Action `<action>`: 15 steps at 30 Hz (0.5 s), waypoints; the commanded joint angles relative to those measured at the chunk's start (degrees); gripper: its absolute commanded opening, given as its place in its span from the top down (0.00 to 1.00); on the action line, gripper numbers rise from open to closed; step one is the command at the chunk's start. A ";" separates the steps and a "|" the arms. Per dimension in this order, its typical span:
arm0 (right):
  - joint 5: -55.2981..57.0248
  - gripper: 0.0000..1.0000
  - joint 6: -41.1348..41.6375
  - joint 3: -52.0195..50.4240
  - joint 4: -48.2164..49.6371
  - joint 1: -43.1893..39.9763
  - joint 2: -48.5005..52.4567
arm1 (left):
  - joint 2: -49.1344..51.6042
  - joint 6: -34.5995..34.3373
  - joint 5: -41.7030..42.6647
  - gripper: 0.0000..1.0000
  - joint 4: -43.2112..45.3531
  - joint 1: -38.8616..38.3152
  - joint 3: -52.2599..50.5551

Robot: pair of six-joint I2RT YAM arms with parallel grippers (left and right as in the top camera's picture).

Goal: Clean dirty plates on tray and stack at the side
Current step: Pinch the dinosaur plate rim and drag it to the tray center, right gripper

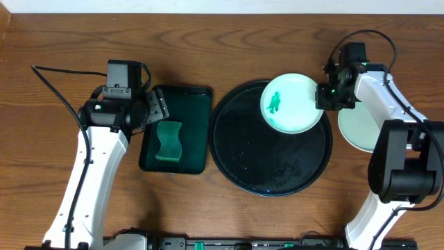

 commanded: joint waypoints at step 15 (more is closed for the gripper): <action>-5.22 0.99 7.93 -2.64 -16.33 4.04 -9.27 | -0.15 -0.07 -0.57 0.21 -0.20 0.11 1.31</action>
